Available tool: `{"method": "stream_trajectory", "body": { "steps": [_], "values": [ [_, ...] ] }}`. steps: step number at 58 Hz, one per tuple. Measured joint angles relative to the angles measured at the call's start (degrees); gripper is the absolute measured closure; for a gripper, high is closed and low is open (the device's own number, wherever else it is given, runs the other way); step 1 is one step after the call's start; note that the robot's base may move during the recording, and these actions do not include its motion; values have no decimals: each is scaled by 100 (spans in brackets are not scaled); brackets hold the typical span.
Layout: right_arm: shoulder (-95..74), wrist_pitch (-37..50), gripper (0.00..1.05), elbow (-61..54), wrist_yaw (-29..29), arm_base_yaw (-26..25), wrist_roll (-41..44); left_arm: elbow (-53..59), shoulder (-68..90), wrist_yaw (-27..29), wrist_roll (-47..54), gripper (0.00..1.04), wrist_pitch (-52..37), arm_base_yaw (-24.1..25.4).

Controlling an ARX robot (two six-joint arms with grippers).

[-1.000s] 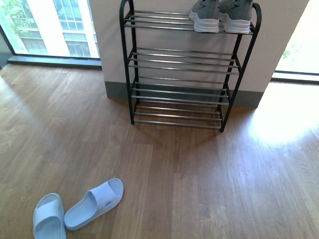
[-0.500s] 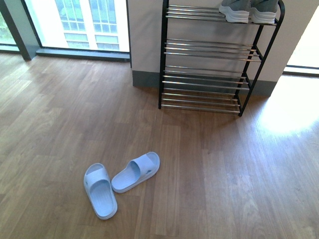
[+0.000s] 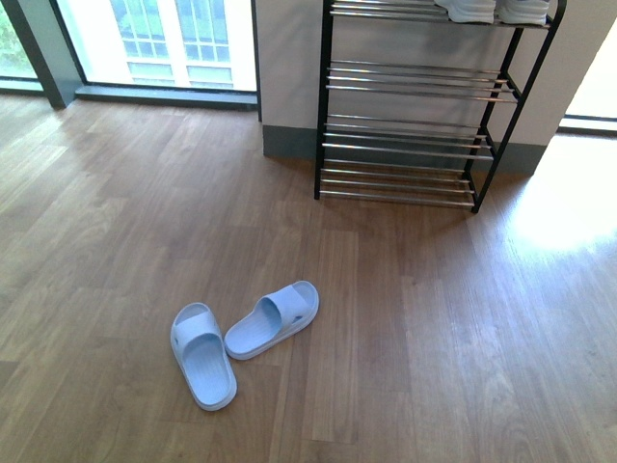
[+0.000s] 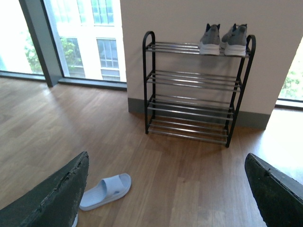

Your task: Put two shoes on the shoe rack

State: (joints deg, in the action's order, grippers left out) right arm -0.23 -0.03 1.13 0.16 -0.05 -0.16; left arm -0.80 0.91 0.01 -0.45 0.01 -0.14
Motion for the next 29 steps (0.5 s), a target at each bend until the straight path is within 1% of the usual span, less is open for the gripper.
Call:
{"method": "stream_trajectory", "body": {
  "steps": [29],
  "values": [
    [0, 0, 9, 0, -15, 0, -2, 0, 0, 0, 0, 9, 0, 0]
  ]
}}
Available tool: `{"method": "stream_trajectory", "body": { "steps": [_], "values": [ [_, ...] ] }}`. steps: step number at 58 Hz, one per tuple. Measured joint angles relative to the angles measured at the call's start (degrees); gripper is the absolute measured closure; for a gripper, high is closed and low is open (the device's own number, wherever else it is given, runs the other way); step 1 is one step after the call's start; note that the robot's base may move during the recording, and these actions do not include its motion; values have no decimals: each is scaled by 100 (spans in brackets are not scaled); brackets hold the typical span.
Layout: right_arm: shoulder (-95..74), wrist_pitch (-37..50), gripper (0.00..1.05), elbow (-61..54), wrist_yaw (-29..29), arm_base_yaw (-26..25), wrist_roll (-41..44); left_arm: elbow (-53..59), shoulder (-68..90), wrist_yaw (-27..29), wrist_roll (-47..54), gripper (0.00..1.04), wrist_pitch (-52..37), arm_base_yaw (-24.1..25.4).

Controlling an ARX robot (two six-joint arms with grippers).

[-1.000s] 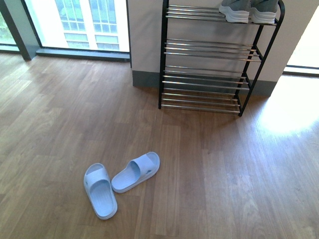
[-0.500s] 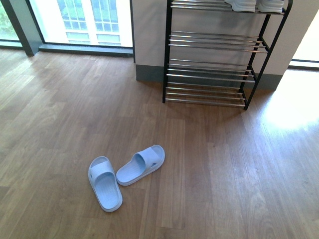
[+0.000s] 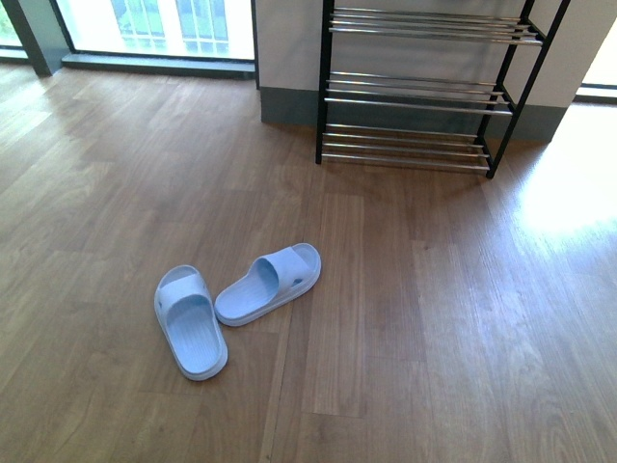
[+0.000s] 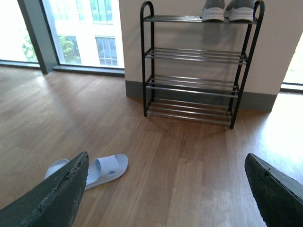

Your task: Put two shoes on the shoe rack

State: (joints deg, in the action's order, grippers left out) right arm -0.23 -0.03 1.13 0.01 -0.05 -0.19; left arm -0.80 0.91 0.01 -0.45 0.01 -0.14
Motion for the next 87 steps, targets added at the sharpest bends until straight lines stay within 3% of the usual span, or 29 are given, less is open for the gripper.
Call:
{"method": "stream_trajectory", "body": {
  "steps": [87],
  "values": [
    [2, 0, 9, 0, -2, 0, 2, 0, 0, 0, 0, 9, 0, 0]
  ]
}}
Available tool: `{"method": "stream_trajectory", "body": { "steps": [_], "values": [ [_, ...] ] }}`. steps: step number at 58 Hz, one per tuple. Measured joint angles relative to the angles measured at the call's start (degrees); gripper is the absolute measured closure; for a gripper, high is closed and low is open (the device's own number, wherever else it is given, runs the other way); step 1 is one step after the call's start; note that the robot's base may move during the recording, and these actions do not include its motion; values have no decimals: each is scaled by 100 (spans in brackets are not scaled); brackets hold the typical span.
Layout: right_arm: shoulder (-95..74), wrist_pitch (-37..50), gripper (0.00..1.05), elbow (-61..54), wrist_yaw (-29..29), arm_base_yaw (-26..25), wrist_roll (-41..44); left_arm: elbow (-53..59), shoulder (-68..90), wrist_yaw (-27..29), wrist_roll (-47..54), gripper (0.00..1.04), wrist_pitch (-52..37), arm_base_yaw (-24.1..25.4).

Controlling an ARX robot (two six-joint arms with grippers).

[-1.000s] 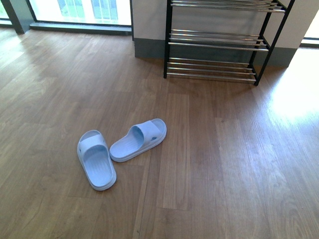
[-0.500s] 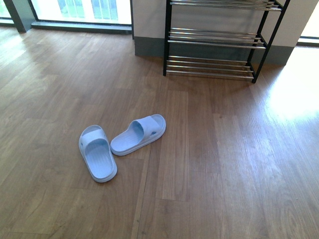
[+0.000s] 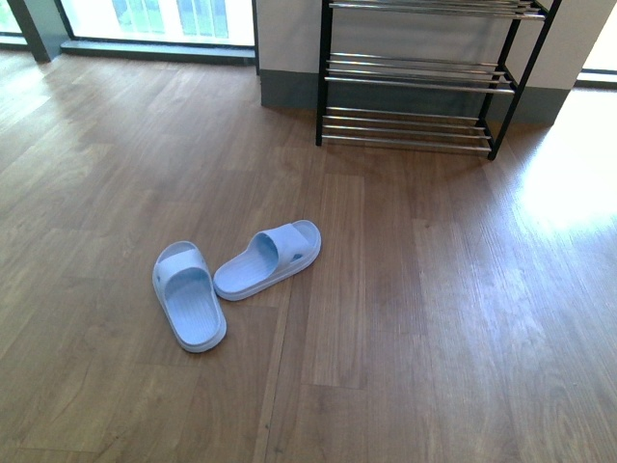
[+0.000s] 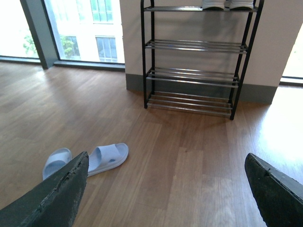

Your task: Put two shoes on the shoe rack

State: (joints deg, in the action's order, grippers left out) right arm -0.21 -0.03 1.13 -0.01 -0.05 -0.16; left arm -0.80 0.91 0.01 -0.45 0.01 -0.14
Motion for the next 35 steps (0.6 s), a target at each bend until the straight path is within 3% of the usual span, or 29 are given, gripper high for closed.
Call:
{"method": "stream_trajectory", "body": {
  "steps": [16, 17, 21, 24, 35],
  "values": [
    [0, 0, 9, 0, 0, 0, 0, 0, 0, 0, 0, 9, 0, 0],
    [-7, 24, 9, -4, -98, 24, 22, 0, 0, 0, 0, 9, 2, 0],
    [-199, 970, 9, -37, -2201, 688, 197, 0, 0, 0, 0, 9, 2, 0],
    [-225, 1078, 9, -48, -2796, 798, 271, 0, 0, 0, 0, 9, 2, 0],
    [-262, 1102, 9, -55, -3003, 841, 330, 0, 0, 0, 0, 9, 0, 0]
  ]
}}
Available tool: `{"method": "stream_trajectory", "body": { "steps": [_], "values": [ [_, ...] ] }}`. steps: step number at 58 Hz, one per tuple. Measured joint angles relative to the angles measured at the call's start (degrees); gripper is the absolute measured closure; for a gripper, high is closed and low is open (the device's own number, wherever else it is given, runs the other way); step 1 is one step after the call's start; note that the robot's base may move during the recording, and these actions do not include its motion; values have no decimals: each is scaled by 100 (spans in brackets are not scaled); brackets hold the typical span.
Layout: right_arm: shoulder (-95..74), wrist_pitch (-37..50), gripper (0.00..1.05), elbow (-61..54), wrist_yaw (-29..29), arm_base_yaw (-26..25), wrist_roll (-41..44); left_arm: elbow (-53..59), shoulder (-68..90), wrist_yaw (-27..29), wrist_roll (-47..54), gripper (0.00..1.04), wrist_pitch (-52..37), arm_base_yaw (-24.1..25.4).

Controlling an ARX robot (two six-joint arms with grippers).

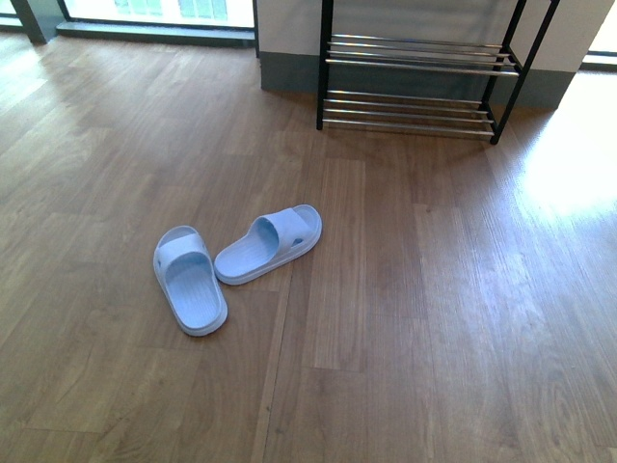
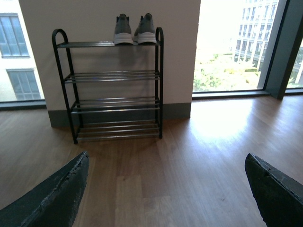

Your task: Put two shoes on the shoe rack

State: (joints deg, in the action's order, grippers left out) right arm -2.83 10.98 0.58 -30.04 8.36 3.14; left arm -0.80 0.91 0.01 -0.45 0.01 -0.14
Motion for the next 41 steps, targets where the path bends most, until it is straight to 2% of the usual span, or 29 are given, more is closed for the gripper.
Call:
{"method": "stream_trajectory", "body": {
  "steps": [30, 32, 33, 34, 37, 39, 41],
  "values": [
    [2, -2, 9, -2, 7, -2, 17, 0, 0, 0, 0, 9, 0, 0],
    [98, -304, 14, 44, 673, -184, -79, 0, 0, 0, 0, 9, 2, 0],
    [131, -431, 15, 46, 787, -262, -74, 0, 0, 0, 2, 9, 0, 0],
    [177, -671, 19, 48, 1377, -420, -101, 0, 0, -2, 2, 9, 0, 0],
    [219, -1043, 29, 48, 2354, -713, -175, 0, 0, 0, 0, 9, 0, 0],
    [221, -1088, 38, 48, 2844, -774, -205, 0, 0, -2, 2, 9, 2, 0],
    [243, -1088, 47, 48, 2986, -789, -221, 0, 0, 0, 0, 9, 2, 0]
  ]
}}
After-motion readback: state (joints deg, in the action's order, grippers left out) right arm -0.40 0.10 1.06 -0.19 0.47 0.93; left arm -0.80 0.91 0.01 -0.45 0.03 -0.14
